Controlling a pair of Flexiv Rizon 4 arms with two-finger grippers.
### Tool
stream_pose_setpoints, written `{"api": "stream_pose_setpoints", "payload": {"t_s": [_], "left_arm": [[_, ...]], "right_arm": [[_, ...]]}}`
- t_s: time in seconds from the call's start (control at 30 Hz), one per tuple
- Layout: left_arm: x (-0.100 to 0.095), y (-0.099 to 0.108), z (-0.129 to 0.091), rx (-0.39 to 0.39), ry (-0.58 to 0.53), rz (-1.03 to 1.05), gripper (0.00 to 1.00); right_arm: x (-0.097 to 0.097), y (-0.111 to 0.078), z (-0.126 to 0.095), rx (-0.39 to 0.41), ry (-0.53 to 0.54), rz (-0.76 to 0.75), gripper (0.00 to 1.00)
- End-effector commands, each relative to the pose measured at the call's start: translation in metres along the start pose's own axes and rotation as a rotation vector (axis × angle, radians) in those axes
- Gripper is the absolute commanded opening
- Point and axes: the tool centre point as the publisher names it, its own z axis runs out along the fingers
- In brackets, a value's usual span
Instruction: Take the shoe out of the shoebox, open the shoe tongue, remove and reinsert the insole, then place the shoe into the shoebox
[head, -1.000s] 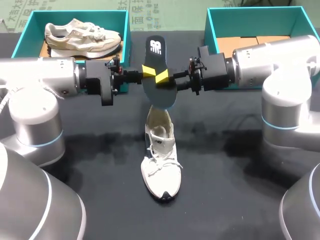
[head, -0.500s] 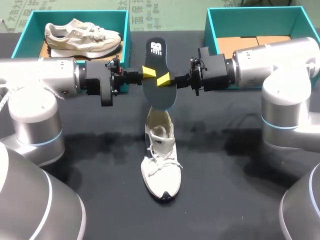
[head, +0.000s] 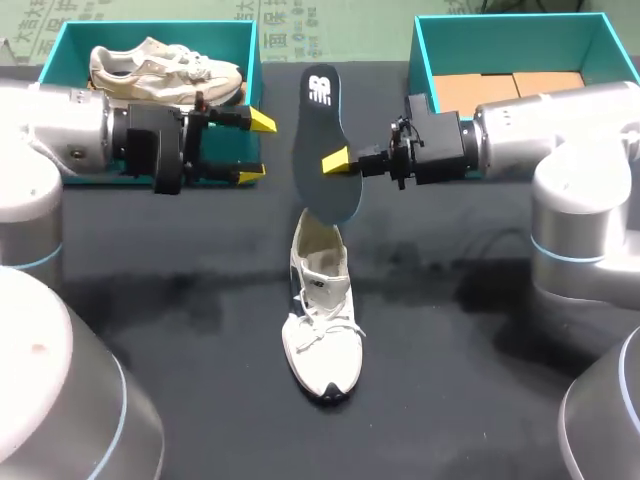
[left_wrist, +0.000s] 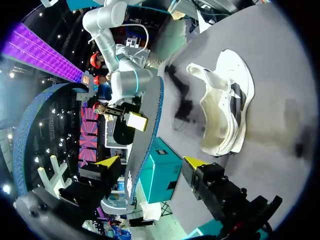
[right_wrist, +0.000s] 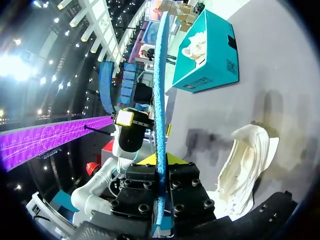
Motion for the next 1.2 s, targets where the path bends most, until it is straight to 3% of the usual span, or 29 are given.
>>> {"api": "stream_pose_setpoints", "payload": {"t_s": [0.03,0.37,0.47,0.6,0.77,0.87,1.2], "left_arm": [[-0.005,-0.006,-0.011,-0.004,0.055,-0.002,1.0],[-0.005,-0.006,-0.011,-0.004,0.055,-0.002,1.0],[0.0,-0.011,-0.012,-0.081,0.095,-0.088,1.0],[0.005,-0.012,-0.024,-0.15,0.205,-0.284,1.0],[0.011,-0.018,-0.039,-0.157,0.347,-0.556,1.0],[0.02,-0.02,-0.039,-0.273,0.546,-0.709,1.0],[0.02,-0.02,-0.039,-0.273,0.546,-0.709,1.0]], "right_arm": [[-0.002,0.003,0.0,0.008,-0.001,0.001,0.0],[-0.002,0.003,0.0,0.008,-0.001,0.001,0.0],[-0.01,0.005,-0.004,0.01,0.004,-0.015,0.0],[-0.02,0.005,-0.012,-0.039,0.04,-0.048,0.0],[-0.019,0.01,-0.016,-0.088,0.028,-0.116,0.0],[-0.02,0.016,-0.011,-0.118,-0.02,-0.156,0.0],[-0.02,0.016,-0.011,-0.118,-0.02,-0.156,0.0]]}}
